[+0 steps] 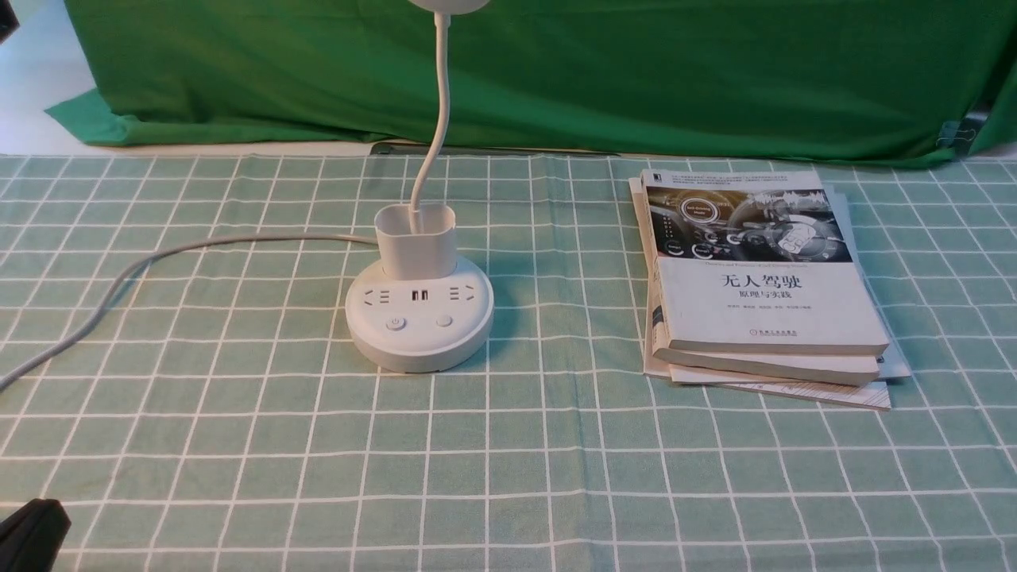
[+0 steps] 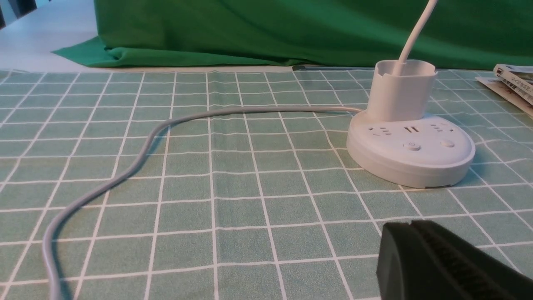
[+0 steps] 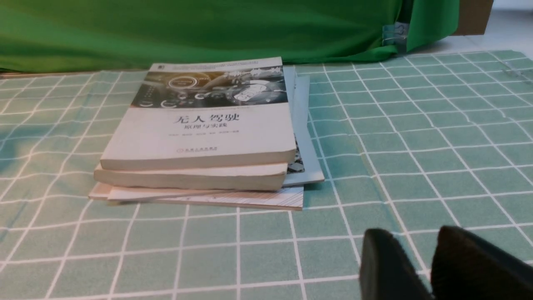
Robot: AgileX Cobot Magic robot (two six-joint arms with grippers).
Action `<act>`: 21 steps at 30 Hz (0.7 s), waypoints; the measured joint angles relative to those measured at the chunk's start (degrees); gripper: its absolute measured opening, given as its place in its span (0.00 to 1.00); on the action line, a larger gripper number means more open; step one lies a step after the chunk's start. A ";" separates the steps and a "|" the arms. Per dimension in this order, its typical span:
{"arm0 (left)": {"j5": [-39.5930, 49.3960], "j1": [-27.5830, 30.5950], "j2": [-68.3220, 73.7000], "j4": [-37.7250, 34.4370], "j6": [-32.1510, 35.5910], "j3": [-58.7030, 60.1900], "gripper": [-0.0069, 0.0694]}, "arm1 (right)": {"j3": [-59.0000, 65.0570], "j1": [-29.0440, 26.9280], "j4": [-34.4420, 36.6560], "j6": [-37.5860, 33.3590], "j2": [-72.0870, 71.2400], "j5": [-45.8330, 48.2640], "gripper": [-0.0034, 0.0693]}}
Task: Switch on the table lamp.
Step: 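Press the power button on the lamp base to turn the lamp on with the left gripper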
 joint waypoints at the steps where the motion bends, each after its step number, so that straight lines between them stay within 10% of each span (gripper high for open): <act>1: 0.00 0.00 0.00 0.00 0.06 0.00 0.12 | 0.00 0.00 0.00 0.00 0.00 0.00 0.37; 7: -4.65 0.00 0.00 1.10 1.37 0.00 0.12 | 0.00 0.00 0.00 0.00 0.00 0.00 0.37; 21: -67.28 0.00 -0.07 1.80 -0.81 -2.46 0.12 | 0.00 0.00 0.00 0.00 0.00 0.06 0.37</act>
